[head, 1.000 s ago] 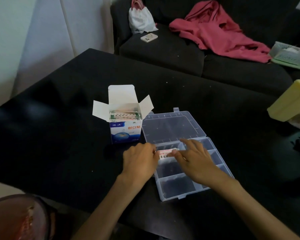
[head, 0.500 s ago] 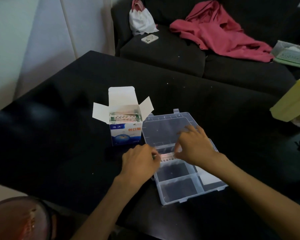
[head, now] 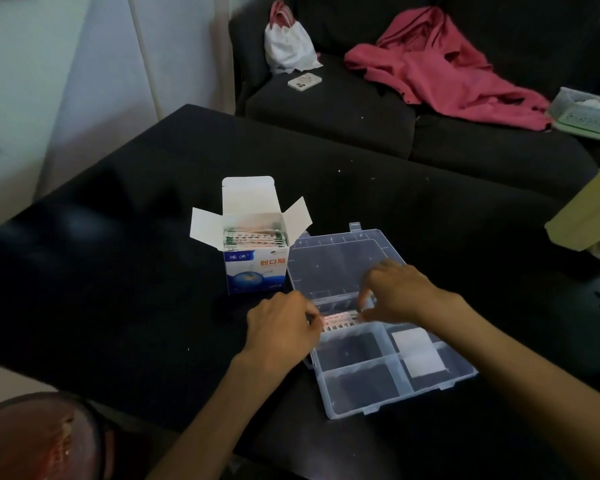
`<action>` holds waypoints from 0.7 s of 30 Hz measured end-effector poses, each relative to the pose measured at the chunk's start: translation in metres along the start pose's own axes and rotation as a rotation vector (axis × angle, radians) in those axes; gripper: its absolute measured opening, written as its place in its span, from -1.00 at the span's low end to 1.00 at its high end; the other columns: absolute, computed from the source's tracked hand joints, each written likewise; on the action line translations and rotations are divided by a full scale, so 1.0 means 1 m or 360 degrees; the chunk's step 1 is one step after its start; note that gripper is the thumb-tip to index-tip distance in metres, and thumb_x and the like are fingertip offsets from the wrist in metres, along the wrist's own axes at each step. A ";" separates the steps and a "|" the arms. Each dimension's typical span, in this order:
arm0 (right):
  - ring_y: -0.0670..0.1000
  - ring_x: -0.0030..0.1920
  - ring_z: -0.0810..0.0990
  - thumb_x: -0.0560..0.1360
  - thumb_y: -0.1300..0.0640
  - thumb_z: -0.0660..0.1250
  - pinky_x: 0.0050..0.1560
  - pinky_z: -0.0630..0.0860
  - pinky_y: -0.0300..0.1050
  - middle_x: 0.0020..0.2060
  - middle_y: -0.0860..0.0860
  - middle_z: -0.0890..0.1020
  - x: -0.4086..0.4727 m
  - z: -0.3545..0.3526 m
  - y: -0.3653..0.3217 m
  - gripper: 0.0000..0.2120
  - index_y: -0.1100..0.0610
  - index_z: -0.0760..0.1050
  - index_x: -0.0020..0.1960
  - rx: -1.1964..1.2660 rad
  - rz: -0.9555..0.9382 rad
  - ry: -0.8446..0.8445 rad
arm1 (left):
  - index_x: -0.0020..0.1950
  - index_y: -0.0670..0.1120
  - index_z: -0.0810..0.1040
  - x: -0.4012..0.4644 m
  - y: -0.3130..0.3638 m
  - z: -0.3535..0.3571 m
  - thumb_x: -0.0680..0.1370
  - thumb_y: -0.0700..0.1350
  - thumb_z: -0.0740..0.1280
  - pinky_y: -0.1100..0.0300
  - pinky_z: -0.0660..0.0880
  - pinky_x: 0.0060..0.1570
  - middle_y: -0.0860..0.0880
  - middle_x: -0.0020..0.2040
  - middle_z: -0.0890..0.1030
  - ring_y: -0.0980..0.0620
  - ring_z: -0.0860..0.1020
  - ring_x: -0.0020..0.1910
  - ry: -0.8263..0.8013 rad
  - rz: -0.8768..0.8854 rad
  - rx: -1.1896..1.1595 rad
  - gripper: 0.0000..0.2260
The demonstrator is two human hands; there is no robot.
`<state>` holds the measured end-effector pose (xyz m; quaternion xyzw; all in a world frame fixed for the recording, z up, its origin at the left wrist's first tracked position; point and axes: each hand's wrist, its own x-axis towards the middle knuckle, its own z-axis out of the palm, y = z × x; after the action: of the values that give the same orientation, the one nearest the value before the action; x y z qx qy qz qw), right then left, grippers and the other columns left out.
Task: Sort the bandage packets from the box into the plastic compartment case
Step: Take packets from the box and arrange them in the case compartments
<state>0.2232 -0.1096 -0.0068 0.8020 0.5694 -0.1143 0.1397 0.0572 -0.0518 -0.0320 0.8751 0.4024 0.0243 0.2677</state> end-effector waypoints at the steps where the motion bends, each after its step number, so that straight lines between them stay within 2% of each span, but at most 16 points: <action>1: 0.05 0.26 0.37 0.44 -0.06 0.38 0.31 0.33 0.04 0.17 -0.02 0.50 0.003 -0.004 0.000 -0.76 -0.01 0.57 0.07 -0.0012 -0.0011 -0.0070 | 0.10 0.12 0.63 0.000 -0.001 0.000 0.56 0.03 0.26 0.14 0.48 -0.03 0.08 0.03 0.65 0.02 0.59 0.03 -0.0016 0.0001 0.0002 -0.81; 5: 0.00 0.14 0.49 0.37 -0.09 0.45 0.21 0.42 -0.05 0.08 -0.04 0.58 0.011 -0.005 0.001 -0.73 0.01 0.61 0.01 0.0128 0.0089 -0.0162 | 0.12 0.14 0.62 0.002 -0.003 0.000 0.54 0.05 0.29 0.16 0.47 -0.04 0.11 0.05 0.65 0.06 0.59 0.03 -0.0031 0.0003 -0.0024 -0.80; 7: 0.00 0.10 0.52 0.34 -0.15 0.46 0.20 0.44 -0.05 0.05 -0.04 0.59 0.010 -0.001 -0.001 -0.66 0.03 0.59 -0.01 0.0133 0.0158 -0.0034 | 0.13 0.15 0.62 0.004 -0.002 0.002 0.54 0.05 0.30 0.19 0.48 -0.05 0.12 0.05 0.65 0.09 0.58 0.01 -0.0003 -0.0003 -0.0073 -0.80; 11: 0.01 0.16 0.46 0.36 -0.19 0.42 0.33 0.31 -0.01 0.06 -0.03 0.57 0.002 0.011 -0.002 -0.66 0.03 0.57 -0.01 0.0042 0.0209 0.0378 | 0.11 0.12 0.63 0.008 0.000 0.003 0.55 0.04 0.31 0.28 0.46 -0.19 0.11 -0.02 0.65 0.14 0.58 -0.09 0.0127 -0.0001 -0.0205 -0.82; 14: -0.04 0.19 0.43 0.37 -0.17 0.41 0.30 0.32 -0.08 0.10 -0.07 0.55 -0.004 0.018 0.001 -0.75 -0.03 0.59 -0.07 0.0268 0.0151 0.0482 | 0.05 0.08 0.65 0.008 0.002 0.001 0.57 0.08 0.26 0.33 0.31 -0.37 0.09 -0.13 0.64 0.16 0.50 -0.25 0.0197 0.0017 -0.0224 -0.80; 17: -0.13 0.18 0.43 0.43 -0.09 0.38 0.17 0.31 -0.23 0.07 -0.16 0.54 -0.015 0.016 0.005 -0.85 -0.06 0.61 -0.06 0.0596 0.0107 0.0587 | 0.02 0.08 0.64 0.003 0.002 -0.006 0.58 0.09 0.24 0.37 0.21 -0.45 0.12 -0.33 0.47 0.18 0.41 -0.37 0.0304 0.0066 -0.0238 -0.79; 19: -0.15 0.19 0.41 0.47 -0.06 0.34 0.16 0.31 -0.22 0.12 -0.15 0.53 -0.025 0.008 0.009 -0.84 -0.04 0.59 0.00 0.0732 0.0137 0.0626 | 0.02 0.10 0.64 -0.002 0.002 -0.011 0.57 0.09 0.26 0.37 0.28 -0.43 0.15 -0.40 0.41 0.19 0.41 -0.40 0.0372 0.0130 -0.0247 -0.81; 21: -0.19 0.11 0.44 0.49 -0.02 0.33 0.11 0.34 -0.26 0.15 -0.10 0.57 -0.032 -0.005 0.010 -0.83 -0.02 0.59 0.04 0.0865 0.0122 0.0635 | -0.05 0.09 0.64 -0.011 0.000 -0.015 0.54 0.09 0.29 0.33 0.40 -0.40 0.15 -0.44 0.45 0.18 0.45 -0.41 0.0540 0.0247 -0.0290 -0.84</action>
<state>0.2218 -0.1390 0.0101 0.8372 0.5038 -0.0972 -0.1892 0.0462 -0.0530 -0.0171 0.8589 0.3694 0.2283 0.2714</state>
